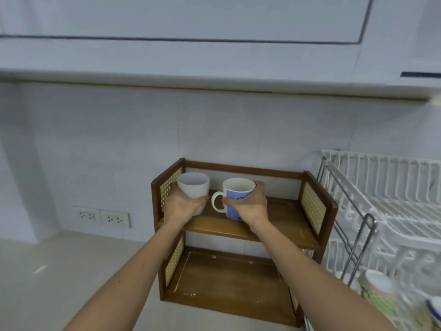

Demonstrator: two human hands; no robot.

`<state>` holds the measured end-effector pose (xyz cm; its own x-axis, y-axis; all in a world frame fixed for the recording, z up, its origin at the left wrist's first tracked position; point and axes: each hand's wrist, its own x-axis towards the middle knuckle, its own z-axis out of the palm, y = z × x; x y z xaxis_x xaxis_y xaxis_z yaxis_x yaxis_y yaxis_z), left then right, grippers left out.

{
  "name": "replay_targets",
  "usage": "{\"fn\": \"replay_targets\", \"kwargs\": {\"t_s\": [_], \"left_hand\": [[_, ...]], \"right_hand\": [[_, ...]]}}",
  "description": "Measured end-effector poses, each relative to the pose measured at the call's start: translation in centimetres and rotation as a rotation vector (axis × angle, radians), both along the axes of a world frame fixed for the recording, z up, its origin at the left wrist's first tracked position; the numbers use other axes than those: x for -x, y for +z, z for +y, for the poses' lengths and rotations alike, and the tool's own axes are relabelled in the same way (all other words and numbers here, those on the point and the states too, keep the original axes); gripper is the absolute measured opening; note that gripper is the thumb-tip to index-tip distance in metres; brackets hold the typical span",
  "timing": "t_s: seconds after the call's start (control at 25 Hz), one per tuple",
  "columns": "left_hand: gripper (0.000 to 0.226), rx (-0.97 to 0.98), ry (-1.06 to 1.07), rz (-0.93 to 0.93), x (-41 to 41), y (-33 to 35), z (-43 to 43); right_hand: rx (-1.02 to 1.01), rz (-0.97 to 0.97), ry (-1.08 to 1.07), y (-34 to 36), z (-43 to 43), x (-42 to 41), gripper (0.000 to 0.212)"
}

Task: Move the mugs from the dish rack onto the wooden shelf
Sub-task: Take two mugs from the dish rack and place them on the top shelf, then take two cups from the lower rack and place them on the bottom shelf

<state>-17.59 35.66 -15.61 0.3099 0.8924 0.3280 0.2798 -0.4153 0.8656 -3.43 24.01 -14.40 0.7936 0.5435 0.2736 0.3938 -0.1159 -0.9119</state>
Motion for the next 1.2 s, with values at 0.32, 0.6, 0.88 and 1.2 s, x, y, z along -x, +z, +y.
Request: {"fn": "replay_targets", "kwargs": {"t_s": [0.32,0.6,0.88,1.2], "left_hand": [[0.077,-0.042,-0.021,0.059,-0.2,-0.6,-0.1],[0.057,-0.159,0.000,-0.165,2.3,-3.0,-8.7],[0.030,-0.574,-0.498,-0.233,0.8,-5.8,-25.0],[0.040,-0.444,-0.938,0.243,-10.5,-10.5,-35.6]], "right_hand": [[0.000,0.039,0.085,-0.3,-0.9,0.3,0.086],[-0.055,-0.095,0.224,-1.7,-13.2,5.8,0.078],[-0.103,-0.437,0.092,-4.8,-29.5,2.3,0.028],[0.786,-0.463,0.018,-10.7,-40.4,-13.7,0.030]]}}
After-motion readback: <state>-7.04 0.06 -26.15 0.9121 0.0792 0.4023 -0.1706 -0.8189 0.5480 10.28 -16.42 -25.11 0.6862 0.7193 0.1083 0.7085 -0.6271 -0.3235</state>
